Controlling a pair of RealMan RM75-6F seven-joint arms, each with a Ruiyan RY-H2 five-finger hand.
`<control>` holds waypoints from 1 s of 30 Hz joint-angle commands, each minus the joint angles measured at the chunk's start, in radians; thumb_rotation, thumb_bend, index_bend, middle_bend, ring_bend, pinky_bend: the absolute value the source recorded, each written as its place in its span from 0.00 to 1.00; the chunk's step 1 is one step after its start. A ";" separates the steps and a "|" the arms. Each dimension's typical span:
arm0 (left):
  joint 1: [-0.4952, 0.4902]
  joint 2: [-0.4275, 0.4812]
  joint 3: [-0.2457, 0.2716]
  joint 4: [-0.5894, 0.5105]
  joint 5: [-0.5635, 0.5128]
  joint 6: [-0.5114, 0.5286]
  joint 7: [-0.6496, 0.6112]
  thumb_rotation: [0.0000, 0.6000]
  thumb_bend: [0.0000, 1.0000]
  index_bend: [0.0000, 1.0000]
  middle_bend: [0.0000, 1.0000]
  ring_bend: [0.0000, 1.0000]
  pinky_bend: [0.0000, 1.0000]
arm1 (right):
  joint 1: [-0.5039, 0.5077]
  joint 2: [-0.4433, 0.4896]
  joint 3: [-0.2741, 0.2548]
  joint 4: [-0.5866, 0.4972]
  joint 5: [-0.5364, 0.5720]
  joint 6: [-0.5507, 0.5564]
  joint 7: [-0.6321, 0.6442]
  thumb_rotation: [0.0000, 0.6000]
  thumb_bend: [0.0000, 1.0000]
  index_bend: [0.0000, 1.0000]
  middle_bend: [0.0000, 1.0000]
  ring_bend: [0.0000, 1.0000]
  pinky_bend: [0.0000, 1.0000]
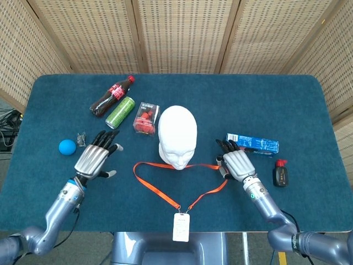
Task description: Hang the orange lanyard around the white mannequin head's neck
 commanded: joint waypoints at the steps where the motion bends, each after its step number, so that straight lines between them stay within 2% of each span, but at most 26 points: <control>1: -0.092 -0.138 -0.029 0.132 -0.056 -0.078 -0.006 1.00 0.22 0.37 0.00 0.00 0.00 | 0.003 0.002 0.003 0.012 -0.005 -0.013 0.022 1.00 0.69 0.71 0.00 0.00 0.00; 5: -0.131 -0.234 -0.028 0.245 -0.034 -0.077 -0.093 1.00 0.30 0.42 0.00 0.00 0.00 | 0.008 0.006 0.008 0.018 -0.003 -0.032 0.042 1.00 0.69 0.71 0.00 0.00 0.00; 10: -0.167 -0.289 -0.013 0.331 -0.026 -0.101 -0.135 1.00 0.30 0.45 0.00 0.00 0.00 | 0.010 0.012 0.011 0.020 -0.004 -0.038 0.049 1.00 0.69 0.71 0.00 0.00 0.00; 26: -0.208 -0.375 -0.005 0.442 -0.089 -0.132 -0.119 1.00 0.33 0.49 0.00 0.00 0.00 | 0.013 -0.001 0.016 0.032 0.001 -0.045 0.041 1.00 0.69 0.71 0.00 0.00 0.00; 30: -0.215 -0.387 -0.003 0.458 -0.097 -0.137 -0.120 1.00 0.38 0.52 0.00 0.00 0.00 | 0.013 0.001 0.016 0.029 -0.001 -0.044 0.036 1.00 0.69 0.71 0.00 0.00 0.00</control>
